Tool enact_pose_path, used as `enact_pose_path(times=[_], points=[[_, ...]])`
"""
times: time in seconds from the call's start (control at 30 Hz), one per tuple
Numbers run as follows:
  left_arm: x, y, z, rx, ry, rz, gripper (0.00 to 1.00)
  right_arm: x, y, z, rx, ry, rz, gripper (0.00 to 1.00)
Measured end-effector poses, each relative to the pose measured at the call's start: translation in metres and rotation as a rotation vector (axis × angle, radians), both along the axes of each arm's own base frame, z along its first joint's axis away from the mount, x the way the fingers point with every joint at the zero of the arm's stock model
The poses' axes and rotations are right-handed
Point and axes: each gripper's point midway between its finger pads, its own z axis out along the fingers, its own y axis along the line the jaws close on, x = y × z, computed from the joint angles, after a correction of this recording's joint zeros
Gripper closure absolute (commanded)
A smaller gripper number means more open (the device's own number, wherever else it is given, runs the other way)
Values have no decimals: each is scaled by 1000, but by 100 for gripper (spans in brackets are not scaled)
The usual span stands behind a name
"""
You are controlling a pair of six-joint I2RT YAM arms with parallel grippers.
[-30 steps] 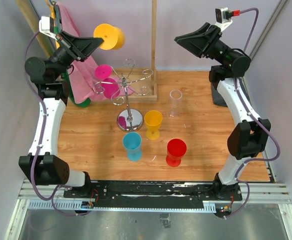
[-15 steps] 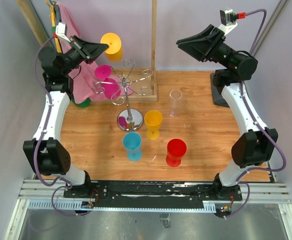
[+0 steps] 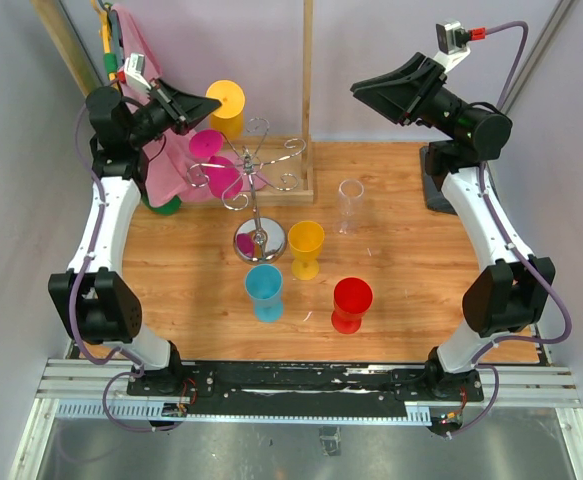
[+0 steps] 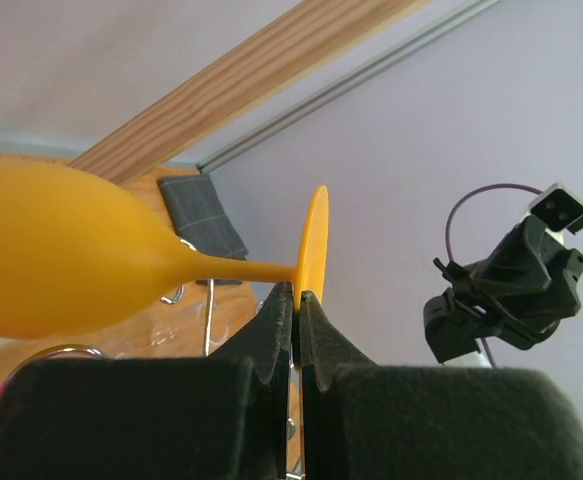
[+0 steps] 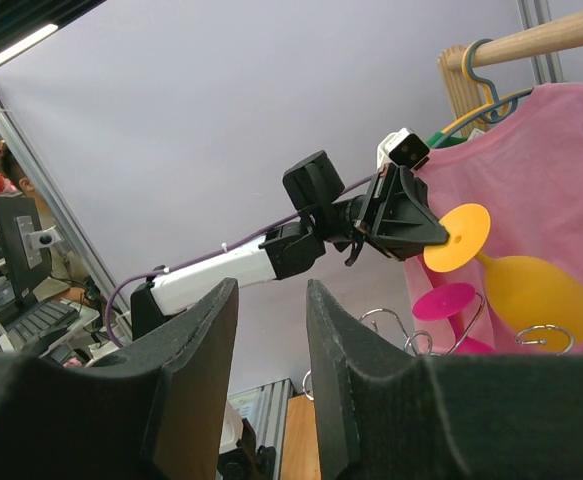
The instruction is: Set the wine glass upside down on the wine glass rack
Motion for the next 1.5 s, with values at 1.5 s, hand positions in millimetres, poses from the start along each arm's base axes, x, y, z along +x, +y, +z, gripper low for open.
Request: enact_pose_path(times=[1.5], points=[[3, -32, -39, 136, 99, -79, 100, 6, 1, -7, -2, 21, 1, 66]])
